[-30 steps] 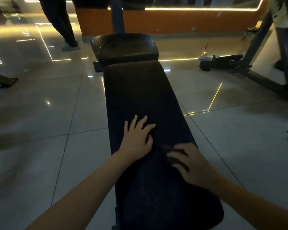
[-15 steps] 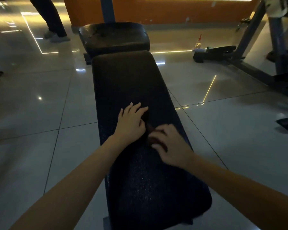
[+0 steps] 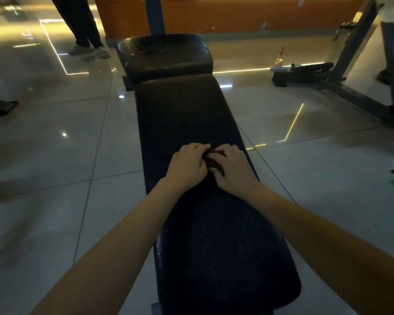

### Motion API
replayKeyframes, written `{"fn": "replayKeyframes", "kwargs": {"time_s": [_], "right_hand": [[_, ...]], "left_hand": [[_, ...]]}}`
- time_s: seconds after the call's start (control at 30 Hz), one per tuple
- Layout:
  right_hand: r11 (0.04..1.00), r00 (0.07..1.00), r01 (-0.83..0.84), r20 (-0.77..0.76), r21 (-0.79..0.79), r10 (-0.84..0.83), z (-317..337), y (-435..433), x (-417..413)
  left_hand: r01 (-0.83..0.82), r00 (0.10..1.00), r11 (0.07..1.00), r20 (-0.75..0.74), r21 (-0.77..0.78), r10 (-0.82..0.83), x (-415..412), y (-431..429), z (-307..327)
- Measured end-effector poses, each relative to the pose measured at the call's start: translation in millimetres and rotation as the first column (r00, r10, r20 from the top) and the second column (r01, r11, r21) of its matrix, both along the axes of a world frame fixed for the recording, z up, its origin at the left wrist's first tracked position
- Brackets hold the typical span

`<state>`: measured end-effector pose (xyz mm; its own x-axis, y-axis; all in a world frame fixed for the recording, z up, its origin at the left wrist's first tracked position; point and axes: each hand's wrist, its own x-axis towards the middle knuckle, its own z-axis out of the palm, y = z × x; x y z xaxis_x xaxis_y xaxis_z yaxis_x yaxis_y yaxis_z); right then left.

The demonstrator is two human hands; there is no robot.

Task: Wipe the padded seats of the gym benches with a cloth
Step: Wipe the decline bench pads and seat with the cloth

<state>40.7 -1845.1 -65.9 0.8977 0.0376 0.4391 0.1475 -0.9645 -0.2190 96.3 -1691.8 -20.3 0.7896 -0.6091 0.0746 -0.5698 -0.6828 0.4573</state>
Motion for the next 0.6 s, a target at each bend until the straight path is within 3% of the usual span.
{"fn": "replayKeyframes", "kwargs": {"time_s": [0.1, 0.27, 0.6], "right_hand": [[0.997, 0.996, 0.049, -0.069, -0.064, -0.053, 30.6, 6.9, 23.8], [0.977, 0.974, 0.213, -0.081, -0.005, -0.213, 74.9, 26.3, 45.4], [0.955, 0.928, 0.287, -0.226, -0.075, -0.297, 81.6, 8.4, 14.9]], "left_hand": [[0.017, 0.998, 0.999, -0.059, -0.044, -0.019, 6.3, 12.0, 20.9], [0.032, 0.999, 0.994, 0.04, -0.101, -0.028, 14.7, 41.4, 30.9], [0.15, 0.988, 0.989, 0.042, -0.006, -0.15, 19.7, 56.4, 22.6]]}}
